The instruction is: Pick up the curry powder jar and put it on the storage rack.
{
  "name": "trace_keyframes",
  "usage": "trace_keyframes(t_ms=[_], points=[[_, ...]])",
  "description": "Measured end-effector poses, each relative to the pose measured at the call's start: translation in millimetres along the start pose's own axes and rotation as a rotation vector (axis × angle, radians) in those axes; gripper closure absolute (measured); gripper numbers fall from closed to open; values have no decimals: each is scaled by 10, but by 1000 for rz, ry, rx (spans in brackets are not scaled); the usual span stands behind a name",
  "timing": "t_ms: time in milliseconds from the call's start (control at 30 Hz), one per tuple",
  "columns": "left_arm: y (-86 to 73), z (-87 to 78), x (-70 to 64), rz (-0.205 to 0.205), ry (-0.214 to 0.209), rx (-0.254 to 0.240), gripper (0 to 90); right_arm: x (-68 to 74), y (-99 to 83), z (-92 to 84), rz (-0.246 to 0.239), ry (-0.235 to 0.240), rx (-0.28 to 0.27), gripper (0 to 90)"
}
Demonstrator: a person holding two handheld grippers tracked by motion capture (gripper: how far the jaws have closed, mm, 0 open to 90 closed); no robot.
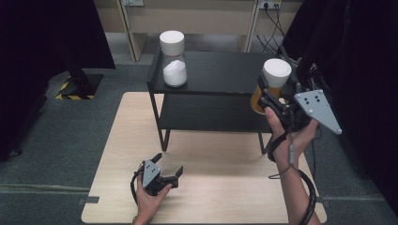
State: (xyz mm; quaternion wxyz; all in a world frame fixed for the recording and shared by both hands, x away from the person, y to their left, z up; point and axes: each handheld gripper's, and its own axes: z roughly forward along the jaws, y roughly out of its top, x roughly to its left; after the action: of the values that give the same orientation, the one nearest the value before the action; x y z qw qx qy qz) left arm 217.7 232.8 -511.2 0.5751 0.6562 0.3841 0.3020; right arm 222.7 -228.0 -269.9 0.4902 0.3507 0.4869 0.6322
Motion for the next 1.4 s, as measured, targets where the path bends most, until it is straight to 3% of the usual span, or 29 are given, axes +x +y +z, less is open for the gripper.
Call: trace_keyframes(t_ms=[500, 833, 1400], points=[[0, -1, 1, 3, -1, 0, 17, -12, 150, 218, -11, -10, 14, 339], [-2, 2, -2, 4, -2, -1, 17, -48, 216, 446, -5, -20, 55, 339], [-4, 4, 0, 7, -4, -3, 18, -69, 165, 648, -3, -31, 93, 339]])
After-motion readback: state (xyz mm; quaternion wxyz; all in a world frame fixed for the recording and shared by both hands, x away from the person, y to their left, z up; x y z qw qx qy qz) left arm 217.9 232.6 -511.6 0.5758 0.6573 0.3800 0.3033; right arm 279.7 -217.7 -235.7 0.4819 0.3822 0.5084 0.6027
